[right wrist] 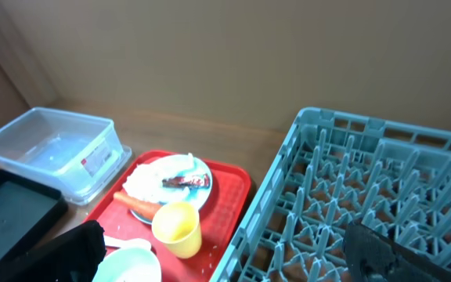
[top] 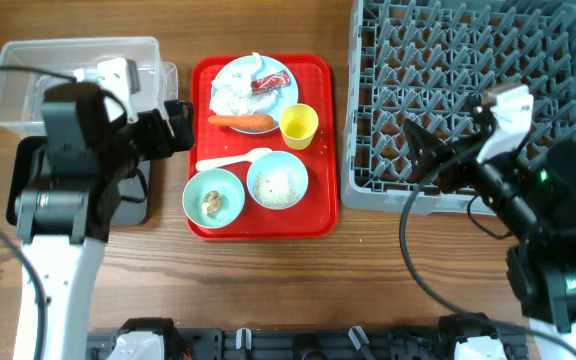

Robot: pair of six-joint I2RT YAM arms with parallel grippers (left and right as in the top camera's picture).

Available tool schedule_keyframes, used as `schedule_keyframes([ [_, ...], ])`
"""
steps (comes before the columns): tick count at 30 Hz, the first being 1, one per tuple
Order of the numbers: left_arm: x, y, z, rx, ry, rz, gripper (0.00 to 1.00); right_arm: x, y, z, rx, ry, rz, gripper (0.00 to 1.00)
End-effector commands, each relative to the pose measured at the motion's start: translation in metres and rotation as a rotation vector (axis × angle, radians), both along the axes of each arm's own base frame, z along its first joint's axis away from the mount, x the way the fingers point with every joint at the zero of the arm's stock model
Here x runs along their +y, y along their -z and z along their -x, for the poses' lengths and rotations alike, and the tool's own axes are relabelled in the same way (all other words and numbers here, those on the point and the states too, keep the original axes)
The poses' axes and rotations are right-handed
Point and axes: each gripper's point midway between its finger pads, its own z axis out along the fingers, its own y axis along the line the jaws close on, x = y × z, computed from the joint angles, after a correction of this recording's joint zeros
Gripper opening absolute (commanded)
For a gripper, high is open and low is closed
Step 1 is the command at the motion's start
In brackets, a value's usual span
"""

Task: Sort waste into correct bins and load items into the dishwasher rack
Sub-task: 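Reach the left gripper to the small green bowl with food scrap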

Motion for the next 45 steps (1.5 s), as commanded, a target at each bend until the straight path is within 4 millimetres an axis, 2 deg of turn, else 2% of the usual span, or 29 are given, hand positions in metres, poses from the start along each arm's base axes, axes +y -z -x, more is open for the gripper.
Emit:
schedule_keyframes([
  [1, -0.007, 0.017, -0.015, 0.071, 0.026, -0.021, 1.00, 0.010, 0.001, -0.003, 0.018, -0.075, 0.012, 1.00],
  [5, -0.011, 0.059, -0.023, 0.211, 0.024, 0.002, 1.00, 0.012, 0.023, -0.015, 0.140, -0.050, -0.061, 1.00],
  [9, -0.039, 0.085, -0.015, 0.346, 0.098, 0.128, 1.00, 0.016, 0.051, -0.021, 0.278, -0.042, -0.111, 1.00],
  [12, -0.052, 0.093, 0.002, 0.443, 0.053, 0.169, 0.95, 0.017, 0.062, -0.027, 0.315, -0.040, -0.109, 1.00],
  [14, -0.067, 0.099, 0.010, 0.472, 0.040, 0.135, 0.94, 0.017, 0.068, -0.027, 0.338, -0.038, -0.108, 1.00],
  [17, -0.076, 0.111, 0.023, 0.482, -0.044, -0.046, 0.93, 0.017, 0.072, -0.029, 0.351, -0.037, -0.106, 1.00],
  [19, -0.084, 0.115, 0.042, 0.488, -0.074, -0.175, 0.92, 0.015, 0.076, -0.027, 0.369, -0.028, -0.101, 1.00],
  [22, -0.099, 0.122, 0.059, 0.503, -0.013, -0.235, 0.86, 0.010, 0.081, -0.027, 0.394, 0.009, -0.094, 1.00],
  [27, -0.087, 0.167, 0.086, 0.603, 0.011, -0.302, 0.86, 0.010, 0.083, -0.025, 0.403, 0.009, -0.092, 1.00],
  [29, -0.099, 0.185, 0.097, 0.633, 0.159, -0.285, 0.83, 0.009, 0.083, -0.026, 0.401, 0.013, -0.090, 1.00],
  [30, -0.111, 0.193, 0.103, 0.641, 0.256, -0.249, 0.83, 0.008, 0.084, -0.026, 0.401, 0.022, -0.085, 1.00],
  [31, -0.116, 0.197, 0.104, 0.637, 0.289, -0.230, 0.82, 0.007, 0.084, -0.026, 0.401, 0.023, -0.085, 1.00],
  [34, -0.116, 0.208, 0.102, 0.616, 0.292, -0.231, 0.71, 0.007, 0.084, -0.026, 0.401, 0.023, -0.085, 1.00],
  [37, -0.105, 0.222, 0.106, 0.622, 0.269, -0.274, 0.66, 0.007, 0.086, -0.027, 0.409, 0.024, -0.084, 1.00],
  [40, -0.091, 0.230, 0.109, 0.626, 0.233, -0.335, 0.56, 0.007, 0.089, -0.026, 0.420, 0.024, -0.083, 1.00],
  [42, -0.090, 0.233, 0.108, 0.617, 0.231, -0.336, 0.47, 0.008, 0.091, -0.028, 0.429, 0.025, -0.083, 1.00],
  [44, -0.093, 0.236, 0.104, 0.599, 0.231, -0.328, 0.30, 0.008, 0.094, -0.028, 0.440, 0.025, -0.081, 1.00],
  [45, -0.094, 0.237, 0.102, 0.595, 0.232, -0.326, 0.27, 0.008, 0.095, -0.028, 0.442, 0.025, -0.081, 1.00],
])
